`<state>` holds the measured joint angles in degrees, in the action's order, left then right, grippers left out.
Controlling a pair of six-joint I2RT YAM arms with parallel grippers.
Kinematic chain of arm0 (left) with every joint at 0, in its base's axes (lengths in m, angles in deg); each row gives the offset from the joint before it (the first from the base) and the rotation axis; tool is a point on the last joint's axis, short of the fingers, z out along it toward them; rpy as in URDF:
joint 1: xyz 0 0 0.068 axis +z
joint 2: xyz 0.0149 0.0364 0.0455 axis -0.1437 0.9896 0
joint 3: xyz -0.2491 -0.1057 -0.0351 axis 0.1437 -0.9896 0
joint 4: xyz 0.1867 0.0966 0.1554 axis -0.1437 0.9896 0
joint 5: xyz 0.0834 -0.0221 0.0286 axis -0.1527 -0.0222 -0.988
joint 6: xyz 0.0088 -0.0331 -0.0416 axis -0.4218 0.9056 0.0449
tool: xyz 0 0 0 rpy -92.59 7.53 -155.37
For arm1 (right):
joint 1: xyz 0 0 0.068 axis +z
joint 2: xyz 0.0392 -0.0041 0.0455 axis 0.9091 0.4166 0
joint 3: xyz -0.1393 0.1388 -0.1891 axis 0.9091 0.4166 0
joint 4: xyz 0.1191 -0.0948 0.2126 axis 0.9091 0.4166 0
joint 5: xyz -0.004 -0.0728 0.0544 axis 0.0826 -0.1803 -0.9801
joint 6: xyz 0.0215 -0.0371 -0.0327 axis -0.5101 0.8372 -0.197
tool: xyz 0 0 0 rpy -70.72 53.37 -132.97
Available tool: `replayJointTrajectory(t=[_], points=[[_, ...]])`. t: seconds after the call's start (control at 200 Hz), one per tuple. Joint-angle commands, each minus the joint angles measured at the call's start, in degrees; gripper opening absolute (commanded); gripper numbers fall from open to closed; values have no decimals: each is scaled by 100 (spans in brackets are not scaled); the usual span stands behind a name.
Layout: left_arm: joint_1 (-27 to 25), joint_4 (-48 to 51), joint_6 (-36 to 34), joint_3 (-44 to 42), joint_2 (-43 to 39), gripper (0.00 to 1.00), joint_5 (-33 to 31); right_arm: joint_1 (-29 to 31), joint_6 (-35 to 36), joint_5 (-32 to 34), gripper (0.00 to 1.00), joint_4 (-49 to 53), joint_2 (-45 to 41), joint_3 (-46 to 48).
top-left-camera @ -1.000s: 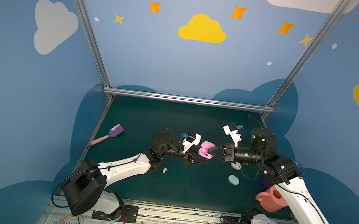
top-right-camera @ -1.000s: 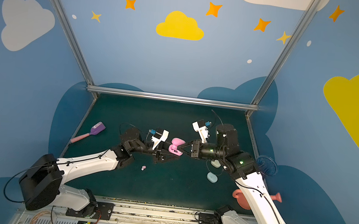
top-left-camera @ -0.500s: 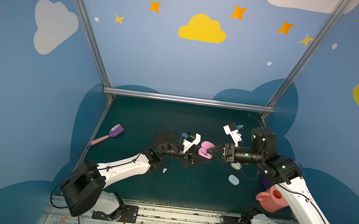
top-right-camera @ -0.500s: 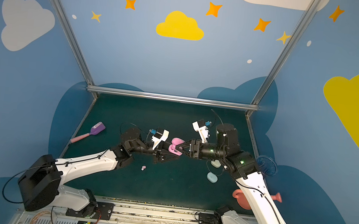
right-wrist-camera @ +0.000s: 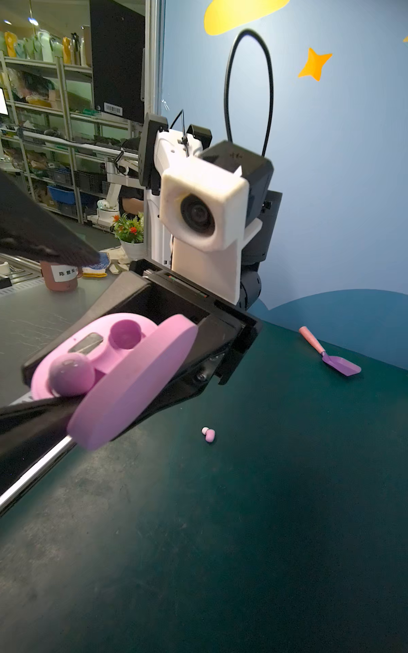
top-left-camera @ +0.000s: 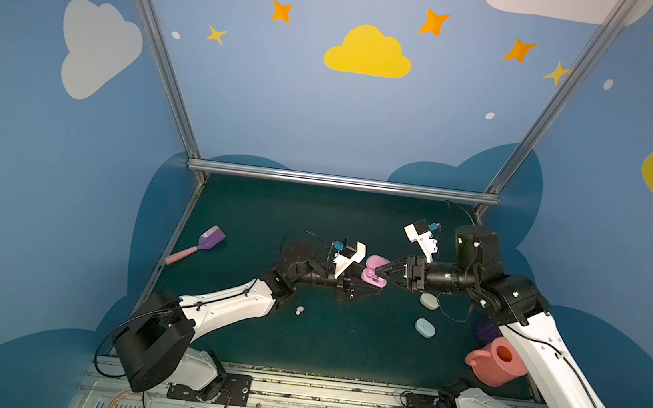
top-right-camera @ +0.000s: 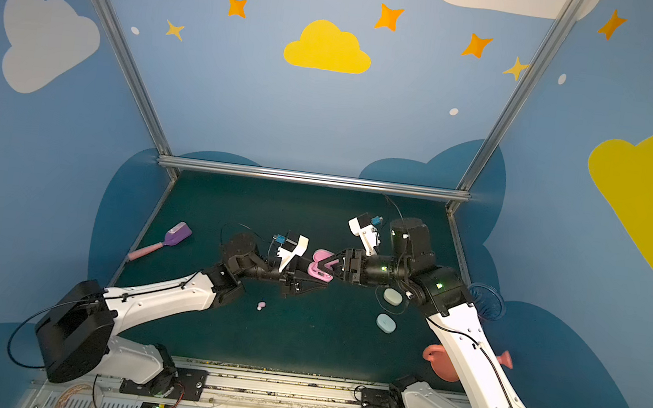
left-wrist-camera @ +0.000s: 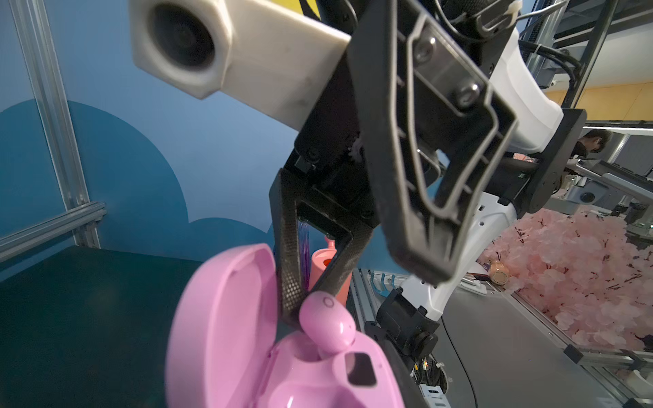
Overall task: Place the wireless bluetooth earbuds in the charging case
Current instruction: 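Lower the earbud into the case slot with the right gripper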
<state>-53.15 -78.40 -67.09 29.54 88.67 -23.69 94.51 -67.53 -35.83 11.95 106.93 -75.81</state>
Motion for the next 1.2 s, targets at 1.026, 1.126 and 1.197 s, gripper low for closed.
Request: replayJointTrajectory(t=[1.026,1.126,1.197], points=[[-186,-546,130,156,215,10,225,6,506,710,68,767,257,-562],[-185,-524,119,157,186,10,219,6,535,719,68,741,262,-535],[-180,-442,62,155,176,10,202,30,542,685,68,741,271,-583]])
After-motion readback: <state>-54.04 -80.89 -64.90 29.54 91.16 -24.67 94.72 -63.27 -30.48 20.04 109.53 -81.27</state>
